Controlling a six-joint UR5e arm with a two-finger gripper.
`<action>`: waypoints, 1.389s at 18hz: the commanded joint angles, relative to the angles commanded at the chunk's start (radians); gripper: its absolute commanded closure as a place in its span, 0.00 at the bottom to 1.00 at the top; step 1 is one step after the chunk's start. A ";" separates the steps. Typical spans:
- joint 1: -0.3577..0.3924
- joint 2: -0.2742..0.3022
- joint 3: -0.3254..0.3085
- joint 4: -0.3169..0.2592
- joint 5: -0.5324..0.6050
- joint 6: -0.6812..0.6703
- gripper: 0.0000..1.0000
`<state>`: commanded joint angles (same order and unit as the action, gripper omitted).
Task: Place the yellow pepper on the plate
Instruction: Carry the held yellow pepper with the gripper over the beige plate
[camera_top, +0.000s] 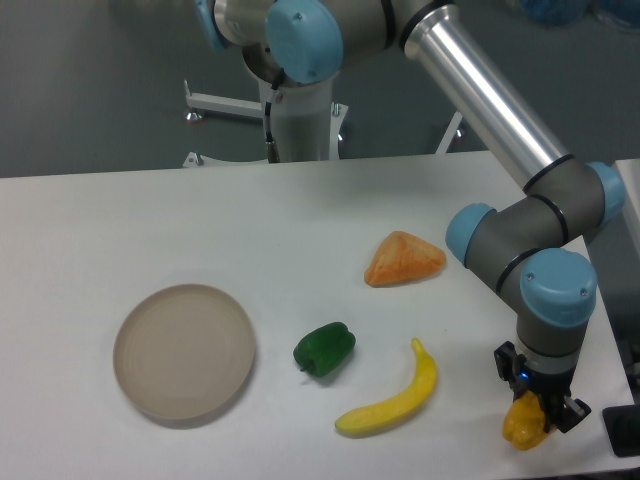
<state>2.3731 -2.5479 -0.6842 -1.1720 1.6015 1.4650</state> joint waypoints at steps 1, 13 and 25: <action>0.000 0.002 0.000 0.000 0.000 0.000 0.48; -0.057 0.179 -0.158 -0.121 0.054 -0.092 0.47; -0.299 0.390 -0.390 -0.235 0.052 -0.615 0.48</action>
<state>2.0742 -2.1584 -1.0737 -1.4066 1.6536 0.8503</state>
